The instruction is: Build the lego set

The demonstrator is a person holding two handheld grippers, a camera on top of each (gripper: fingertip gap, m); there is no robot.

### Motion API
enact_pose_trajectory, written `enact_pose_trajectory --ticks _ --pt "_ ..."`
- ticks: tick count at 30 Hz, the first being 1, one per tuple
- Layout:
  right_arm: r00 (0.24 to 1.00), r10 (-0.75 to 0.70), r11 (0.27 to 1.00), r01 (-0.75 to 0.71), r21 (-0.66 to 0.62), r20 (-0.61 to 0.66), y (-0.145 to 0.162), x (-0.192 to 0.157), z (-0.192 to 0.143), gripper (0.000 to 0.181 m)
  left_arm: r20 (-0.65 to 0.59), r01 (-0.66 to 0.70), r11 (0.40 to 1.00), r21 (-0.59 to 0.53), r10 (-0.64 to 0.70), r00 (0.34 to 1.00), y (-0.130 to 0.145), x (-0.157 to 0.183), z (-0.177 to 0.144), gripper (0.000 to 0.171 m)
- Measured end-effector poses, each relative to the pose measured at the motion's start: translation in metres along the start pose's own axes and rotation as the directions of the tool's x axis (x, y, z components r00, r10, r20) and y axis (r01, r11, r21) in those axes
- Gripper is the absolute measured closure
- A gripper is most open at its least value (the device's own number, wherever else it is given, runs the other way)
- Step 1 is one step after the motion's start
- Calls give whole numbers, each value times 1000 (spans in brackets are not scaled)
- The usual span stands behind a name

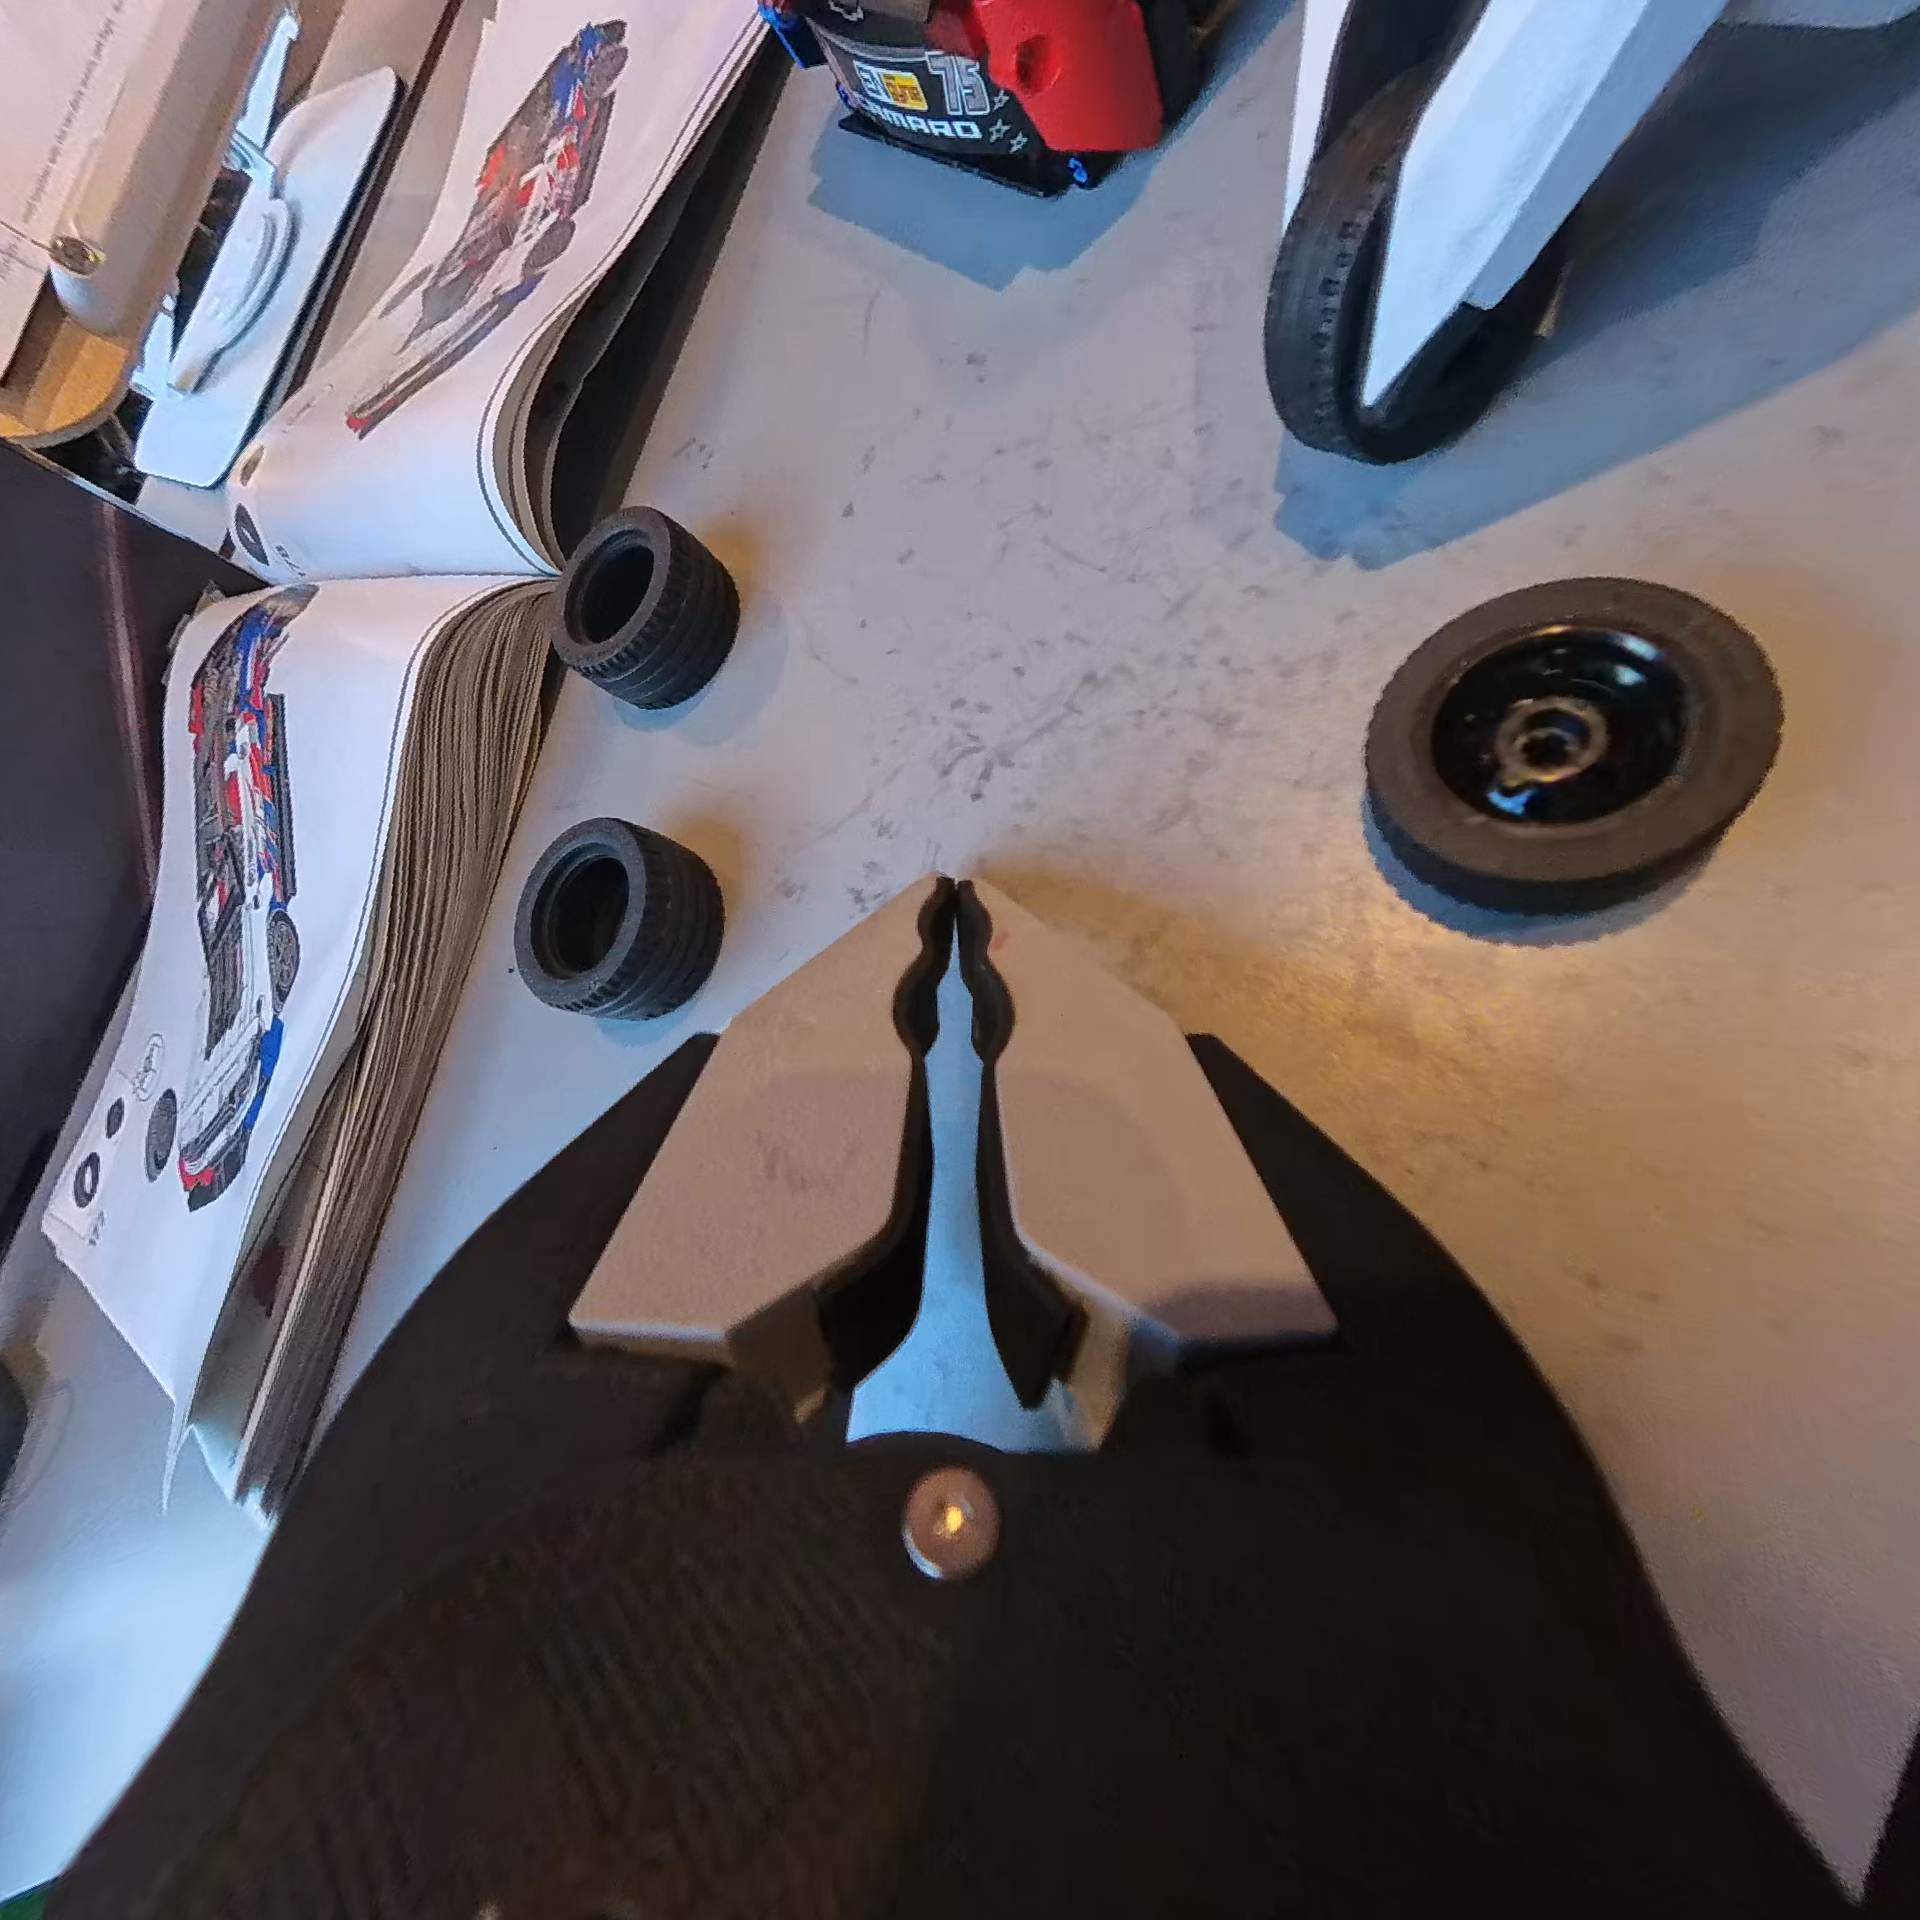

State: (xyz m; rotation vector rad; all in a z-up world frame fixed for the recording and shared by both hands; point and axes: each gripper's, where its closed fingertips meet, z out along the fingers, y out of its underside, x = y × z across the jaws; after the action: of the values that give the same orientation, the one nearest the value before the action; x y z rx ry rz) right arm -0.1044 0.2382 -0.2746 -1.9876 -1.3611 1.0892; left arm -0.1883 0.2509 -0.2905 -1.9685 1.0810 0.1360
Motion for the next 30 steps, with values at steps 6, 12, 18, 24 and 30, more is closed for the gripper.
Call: enact_pose_trajectory --ticks 6,12,18,24,30 --pt "1000 -1 1000 1 10 1 -1 0 -1 171 -5 1 1000 2 -1 1000 0 0 0 171" --pt "1000 -7 999 6 40 14 -5 -2 -4 171 17 -15 1000 1 15 1000 -1 -6 5 171" --pt "999 -44 993 42 106 16 -11 -8 -13 171 16 -4 1000 -4 4 1000 -1 -9 7 171" --pt "972 -107 975 144 171 -210 18 8 -87 171 -34 49 999 -4 -49 998 -1 -8 7 171" --pt "875 -132 956 237 174 -466 78 35 -187 171 -210 55 992 113 -30 977 -59 31 9 156"
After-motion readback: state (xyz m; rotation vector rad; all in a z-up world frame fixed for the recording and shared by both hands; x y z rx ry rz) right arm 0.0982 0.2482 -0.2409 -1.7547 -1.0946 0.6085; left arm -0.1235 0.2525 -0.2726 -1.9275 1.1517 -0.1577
